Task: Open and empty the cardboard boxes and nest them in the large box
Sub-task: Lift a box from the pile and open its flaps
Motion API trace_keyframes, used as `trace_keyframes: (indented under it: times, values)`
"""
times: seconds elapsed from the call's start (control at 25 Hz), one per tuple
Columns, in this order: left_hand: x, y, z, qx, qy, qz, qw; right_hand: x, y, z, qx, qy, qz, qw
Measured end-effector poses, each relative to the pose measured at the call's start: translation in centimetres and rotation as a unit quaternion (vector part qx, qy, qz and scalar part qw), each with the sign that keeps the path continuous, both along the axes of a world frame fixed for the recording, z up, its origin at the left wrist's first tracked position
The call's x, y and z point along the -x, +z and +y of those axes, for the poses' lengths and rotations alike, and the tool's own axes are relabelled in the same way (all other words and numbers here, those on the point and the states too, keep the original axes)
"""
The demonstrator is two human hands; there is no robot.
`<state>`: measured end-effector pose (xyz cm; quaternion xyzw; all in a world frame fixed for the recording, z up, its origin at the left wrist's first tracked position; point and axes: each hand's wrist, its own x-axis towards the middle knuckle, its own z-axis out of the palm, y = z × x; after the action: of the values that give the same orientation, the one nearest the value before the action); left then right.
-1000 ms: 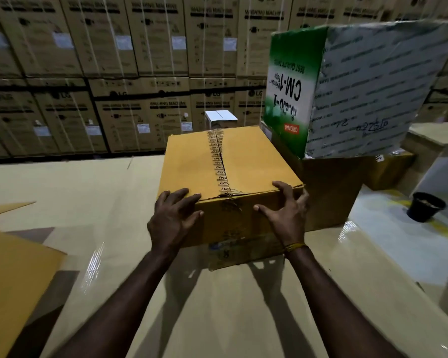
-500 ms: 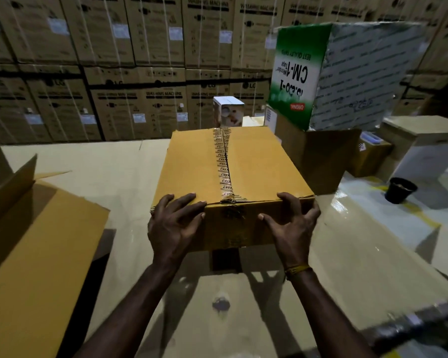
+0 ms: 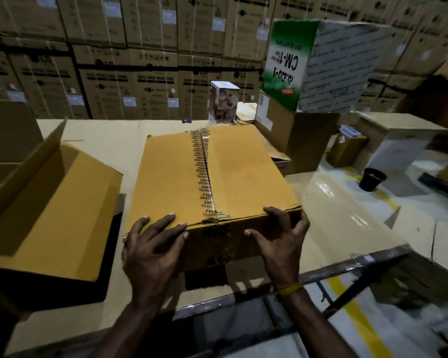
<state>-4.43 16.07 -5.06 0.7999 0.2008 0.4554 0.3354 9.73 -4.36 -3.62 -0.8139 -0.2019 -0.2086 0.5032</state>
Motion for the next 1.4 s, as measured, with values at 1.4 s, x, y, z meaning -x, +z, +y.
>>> trace_keyframes:
  times: [1.4]
  values:
    - [-0.5,-3.4,-17.8,-0.098,-0.15,0.385,0.905,6.1,-7.7,-21.6,0.228,0.003,0.101,0.968]
